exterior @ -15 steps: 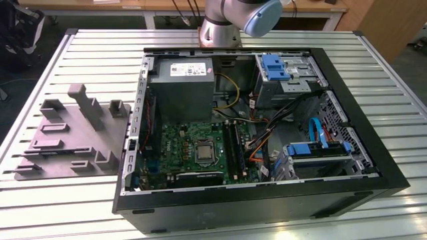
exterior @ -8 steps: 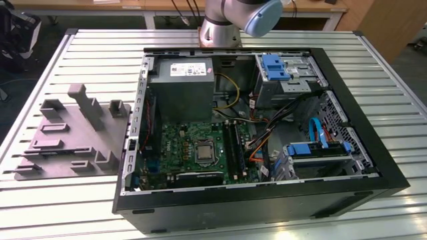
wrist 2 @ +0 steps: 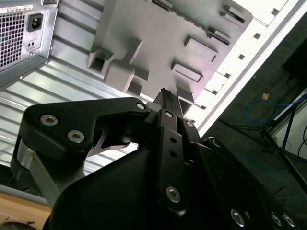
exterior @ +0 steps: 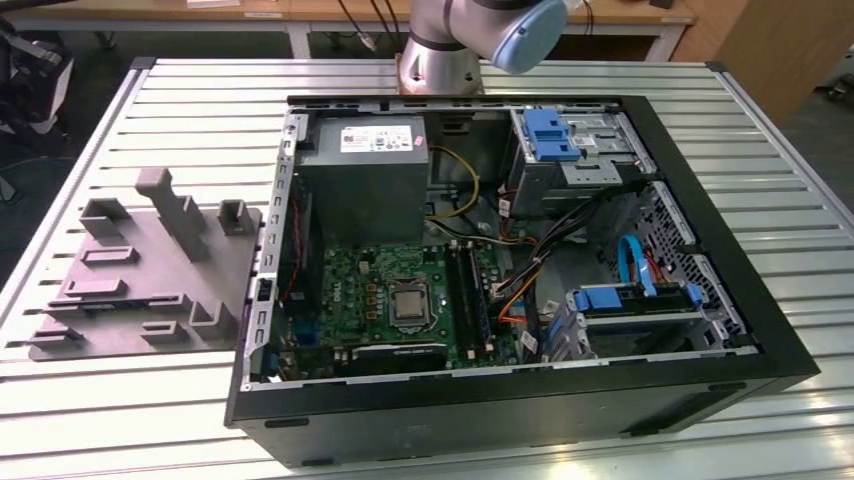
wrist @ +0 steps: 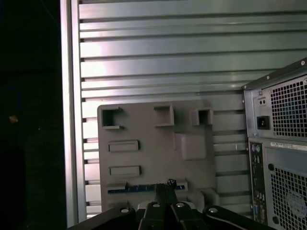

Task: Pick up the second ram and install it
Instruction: 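Reach for the second ram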

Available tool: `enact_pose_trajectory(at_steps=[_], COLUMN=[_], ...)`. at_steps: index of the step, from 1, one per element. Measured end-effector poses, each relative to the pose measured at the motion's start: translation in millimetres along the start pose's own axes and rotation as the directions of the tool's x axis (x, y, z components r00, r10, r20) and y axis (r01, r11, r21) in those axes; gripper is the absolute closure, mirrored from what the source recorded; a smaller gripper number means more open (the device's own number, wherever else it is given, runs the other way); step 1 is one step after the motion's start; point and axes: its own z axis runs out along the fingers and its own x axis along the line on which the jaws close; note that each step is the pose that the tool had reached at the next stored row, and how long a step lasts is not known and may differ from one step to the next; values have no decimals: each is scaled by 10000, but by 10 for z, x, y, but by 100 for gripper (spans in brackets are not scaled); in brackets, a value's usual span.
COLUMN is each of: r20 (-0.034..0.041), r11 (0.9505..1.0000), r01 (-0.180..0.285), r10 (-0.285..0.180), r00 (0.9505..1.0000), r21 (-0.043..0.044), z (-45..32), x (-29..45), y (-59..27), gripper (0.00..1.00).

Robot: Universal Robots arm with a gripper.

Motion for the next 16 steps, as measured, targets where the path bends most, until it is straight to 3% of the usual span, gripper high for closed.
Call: enact_pose_trajectory(at_steps=[9,16], r20=[-33,-99], r11=[10000,10000], r01=[-1,-6], r10=[1,6], r00=[10000,10000], r21=[2,7], z=[78,134], x=[-15,-24], y=[-238,-386], gripper=[90,90])
